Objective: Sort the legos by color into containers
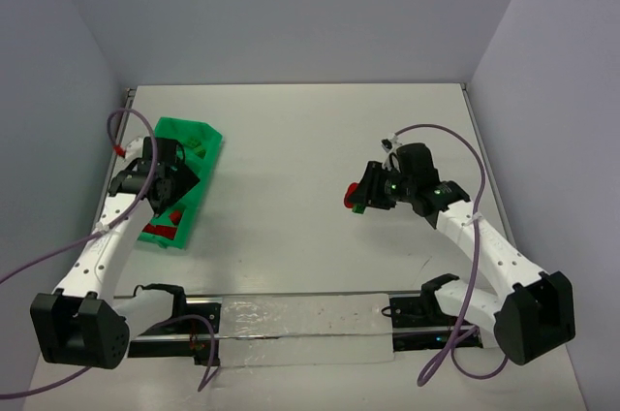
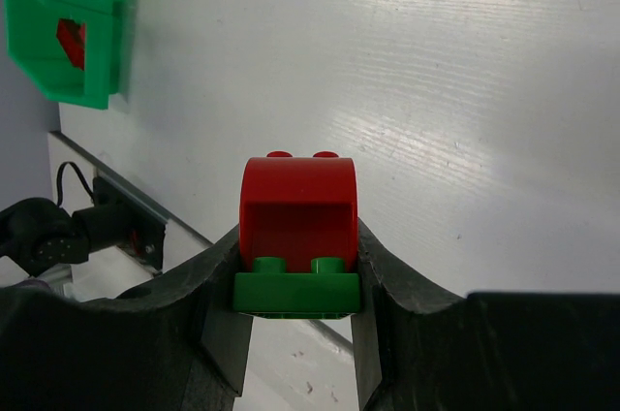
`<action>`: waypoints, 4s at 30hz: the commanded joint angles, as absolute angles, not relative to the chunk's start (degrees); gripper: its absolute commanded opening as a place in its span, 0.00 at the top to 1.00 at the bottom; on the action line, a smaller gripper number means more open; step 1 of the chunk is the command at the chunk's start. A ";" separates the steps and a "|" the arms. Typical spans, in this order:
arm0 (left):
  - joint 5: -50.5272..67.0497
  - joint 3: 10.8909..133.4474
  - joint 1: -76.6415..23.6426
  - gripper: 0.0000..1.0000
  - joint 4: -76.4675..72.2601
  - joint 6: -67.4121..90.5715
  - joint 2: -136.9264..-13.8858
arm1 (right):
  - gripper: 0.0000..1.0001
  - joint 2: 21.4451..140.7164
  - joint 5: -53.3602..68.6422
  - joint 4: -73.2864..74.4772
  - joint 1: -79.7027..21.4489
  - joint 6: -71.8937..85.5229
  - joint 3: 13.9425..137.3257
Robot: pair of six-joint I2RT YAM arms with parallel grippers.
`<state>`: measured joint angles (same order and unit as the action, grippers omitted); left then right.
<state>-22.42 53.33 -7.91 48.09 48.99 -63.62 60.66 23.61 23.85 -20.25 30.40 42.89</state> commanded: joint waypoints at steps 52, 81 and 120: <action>57.92 60.91 -42.09 0.38 -14.94 47.56 -77.85 | 1.00 62.38 62.67 25.55 -25.93 16.61 57.82; 52.49 61.44 -34.37 1.00 -0.18 39.45 -72.56 | 0.27 60.36 59.89 26.58 -20.74 17.20 56.34; 50.86 64.91 -21.21 1.00 23.77 28.70 -65.96 | 1.00 62.02 46.14 24.33 -16.77 21.36 57.72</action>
<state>51.14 61.80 -25.93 11.29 35.22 -70.60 63.00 53.94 20.15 -17.13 23.74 55.83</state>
